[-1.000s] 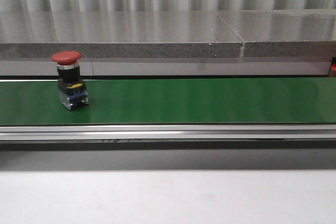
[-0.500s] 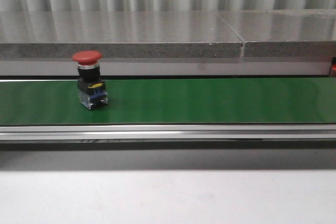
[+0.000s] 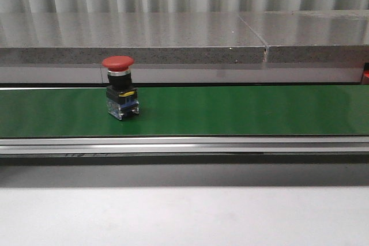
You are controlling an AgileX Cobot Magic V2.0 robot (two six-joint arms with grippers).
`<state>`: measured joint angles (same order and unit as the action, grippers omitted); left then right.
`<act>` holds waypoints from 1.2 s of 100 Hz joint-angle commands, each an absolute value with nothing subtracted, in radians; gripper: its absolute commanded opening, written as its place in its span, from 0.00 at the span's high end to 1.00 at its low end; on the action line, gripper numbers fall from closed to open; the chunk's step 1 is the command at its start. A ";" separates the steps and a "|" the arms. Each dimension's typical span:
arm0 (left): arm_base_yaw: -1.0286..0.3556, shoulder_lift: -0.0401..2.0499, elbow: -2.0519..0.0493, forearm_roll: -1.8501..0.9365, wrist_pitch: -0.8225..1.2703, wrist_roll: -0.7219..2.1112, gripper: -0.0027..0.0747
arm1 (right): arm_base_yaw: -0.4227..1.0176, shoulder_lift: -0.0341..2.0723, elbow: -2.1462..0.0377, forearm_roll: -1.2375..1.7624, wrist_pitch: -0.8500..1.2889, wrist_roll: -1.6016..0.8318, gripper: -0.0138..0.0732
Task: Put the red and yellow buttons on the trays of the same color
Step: 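Lower the yellow button onto the belt and open the left gripper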
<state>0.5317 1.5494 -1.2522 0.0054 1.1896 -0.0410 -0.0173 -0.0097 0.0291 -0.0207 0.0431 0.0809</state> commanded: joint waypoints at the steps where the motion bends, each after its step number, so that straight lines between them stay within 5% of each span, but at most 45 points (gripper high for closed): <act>1: 0.495 1.501 -1.322 0.000 1.216 -0.030 0.64 | -0.023 -0.031 0.009 -0.030 -0.033 0.073 0.92; 49: 0.250 1.524 -1.456 -0.007 1.242 -0.030 0.64 | -0.023 -0.031 0.009 -0.030 -0.033 0.073 0.92; 101: 0.185 1.654 -1.457 -0.061 1.209 -0.030 0.64 | -0.023 -0.031 0.009 -0.030 -0.033 0.073 0.92; 108: 0.185 1.654 -1.457 -0.064 1.198 -0.030 0.59 | -0.023 -0.031 0.009 -0.030 -0.033 0.073 0.92; 120: 0.185 1.654 -1.457 -0.094 1.178 -0.008 0.37 | -0.023 -0.031 0.009 -0.030 -0.033 0.073 0.92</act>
<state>0.1932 1.6897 -1.4233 -0.0596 1.2089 -0.0258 -0.0173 -0.0097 0.0291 -0.0207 0.0431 0.0809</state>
